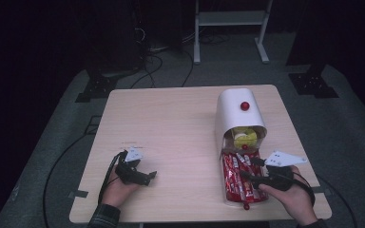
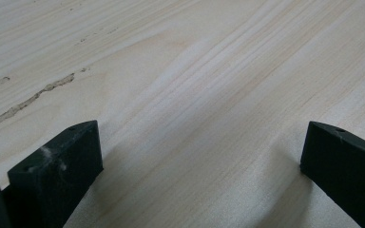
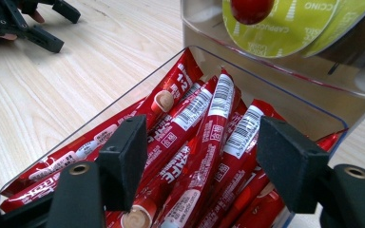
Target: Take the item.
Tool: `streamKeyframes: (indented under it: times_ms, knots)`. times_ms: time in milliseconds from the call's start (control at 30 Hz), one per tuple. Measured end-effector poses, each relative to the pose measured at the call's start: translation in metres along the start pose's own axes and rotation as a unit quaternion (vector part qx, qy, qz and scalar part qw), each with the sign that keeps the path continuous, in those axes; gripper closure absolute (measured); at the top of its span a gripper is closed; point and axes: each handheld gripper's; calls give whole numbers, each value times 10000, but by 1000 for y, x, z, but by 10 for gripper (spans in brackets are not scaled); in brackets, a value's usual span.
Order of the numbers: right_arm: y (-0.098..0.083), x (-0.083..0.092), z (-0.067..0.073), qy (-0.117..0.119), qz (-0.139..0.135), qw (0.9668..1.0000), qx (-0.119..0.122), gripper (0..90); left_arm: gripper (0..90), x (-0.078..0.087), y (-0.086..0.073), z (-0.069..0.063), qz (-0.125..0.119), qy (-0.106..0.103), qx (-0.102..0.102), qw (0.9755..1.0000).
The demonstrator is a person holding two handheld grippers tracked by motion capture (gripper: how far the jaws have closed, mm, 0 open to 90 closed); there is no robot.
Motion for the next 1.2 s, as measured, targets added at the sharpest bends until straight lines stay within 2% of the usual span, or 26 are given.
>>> streamKeyframes:
  times_ms: [533, 833, 1200]
  knots:
    - [-1, -1, 2, 55, 106, 9998, 161, 516, 0, 0, 0, 0, -1, 1, 0, 10000]
    - [-3, -5, 5, 58, 272, 9991, 312, 610, 0, 0, 0, 0, 0, 0, -1, 10000]
    - [-3, -5, 3, 81, 339, 9991, 237, 691, 0, 0, 0, 0, 1, -1, -1, 10000]
Point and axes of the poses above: each handheld gripper's, and its own axes: x roughly backward along the jaws, y roughly out of its top, z roughly to its left, and after that the axes turned 13 degrees about -x, right-handed
